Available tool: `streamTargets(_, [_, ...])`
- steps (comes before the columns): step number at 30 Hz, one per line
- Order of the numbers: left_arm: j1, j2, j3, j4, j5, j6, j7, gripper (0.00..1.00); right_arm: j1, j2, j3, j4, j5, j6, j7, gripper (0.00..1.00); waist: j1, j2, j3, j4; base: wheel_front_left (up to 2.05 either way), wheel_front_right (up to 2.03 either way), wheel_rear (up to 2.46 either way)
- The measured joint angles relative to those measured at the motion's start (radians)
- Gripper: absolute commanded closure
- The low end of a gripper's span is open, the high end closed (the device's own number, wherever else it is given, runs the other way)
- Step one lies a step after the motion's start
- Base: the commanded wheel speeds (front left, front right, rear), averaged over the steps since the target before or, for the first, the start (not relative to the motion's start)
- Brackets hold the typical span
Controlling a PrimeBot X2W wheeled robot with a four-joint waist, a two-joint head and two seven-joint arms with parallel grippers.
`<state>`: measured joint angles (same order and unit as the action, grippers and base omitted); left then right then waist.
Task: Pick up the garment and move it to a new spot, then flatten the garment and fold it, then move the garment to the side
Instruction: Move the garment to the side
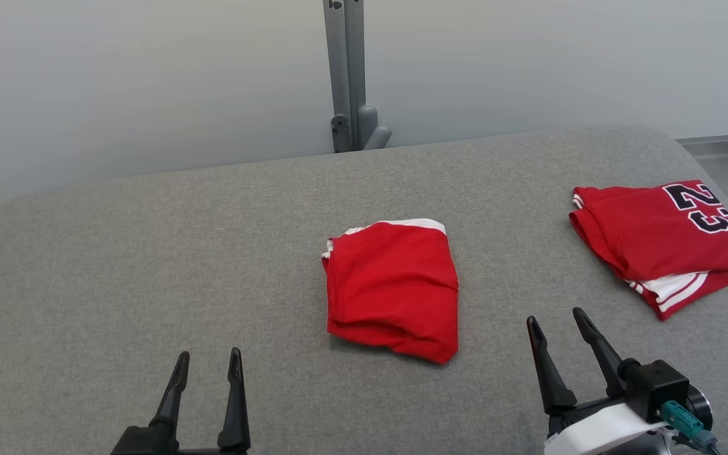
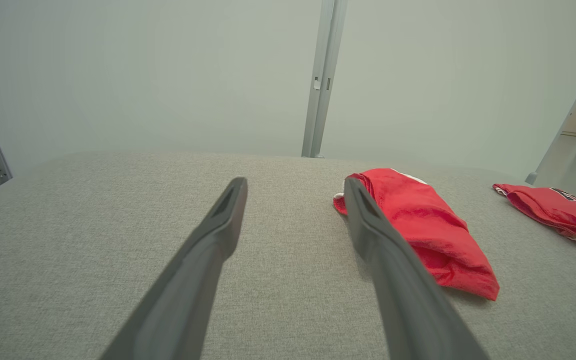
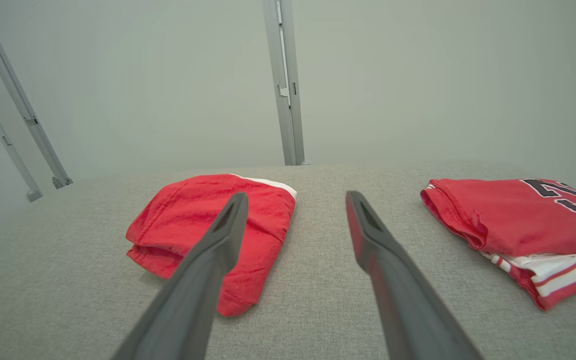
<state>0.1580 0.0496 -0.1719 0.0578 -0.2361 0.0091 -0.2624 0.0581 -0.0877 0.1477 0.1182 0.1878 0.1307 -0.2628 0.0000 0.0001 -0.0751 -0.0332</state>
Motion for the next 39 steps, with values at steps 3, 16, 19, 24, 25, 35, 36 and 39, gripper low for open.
streamTargets(3, [0.000,0.000,-0.003,0.000,0.002,0.000,0.000,0.00,0.000,0.002,0.002,0.000,0.000,0.000,0.000,0.00,0.0000,0.0000,0.002,0.002,0.00,0.00,0.00])
streamTargets(16, [-0.004,0.000,-0.028,0.013,0.036,0.009,0.000,0.00,-0.029,0.016,-0.005,0.049,0.050,0.000,0.000,0.00,0.0000,0.0000,0.019,0.041,0.00,0.00,0.00])
streamTargets(19, [-0.005,0.000,-0.036,0.016,0.045,0.010,0.000,0.00,-0.056,0.025,-0.008,0.098,0.124,0.000,0.000,0.00,0.0000,0.0000,0.028,0.057,0.00,0.00,0.00])
streamTargets(24, [-0.013,0.000,-0.051,0.026,0.053,0.008,0.000,0.00,-0.132,0.016,0.044,0.244,0.261,0.000,0.000,0.00,0.0000,0.0000,0.048,0.092,0.00,0.00,0.00])
streamTargets(25, [-0.016,0.000,-0.056,0.029,0.054,0.007,0.000,0.00,-0.170,0.001,0.072,0.303,0.310,0.000,0.000,0.00,0.0000,0.0000,0.055,0.108,0.00,0.00,0.00])
streamTargets(35, [-0.057,0.000,-0.076,0.035,0.055,0.002,0.000,0.00,-0.368,-0.070,0.146,0.552,0.619,0.000,0.002,0.00,0.0000,0.0000,0.114,0.193,0.00,0.00,0.00])
streamTargets(36, [-0.062,0.000,-0.079,0.035,0.055,0.002,0.000,0.00,-0.388,-0.080,0.161,0.567,0.649,0.000,0.008,0.00,0.0000,0.0000,0.123,0.200,0.00,0.00,0.00])
streamTargets(39, [-0.079,0.000,-0.088,0.035,0.052,0.003,0.000,0.00,-0.440,-0.103,0.197,0.597,0.744,0.000,0.034,0.00,0.0000,0.0000,0.148,0.223,0.00,0.00,0.00])
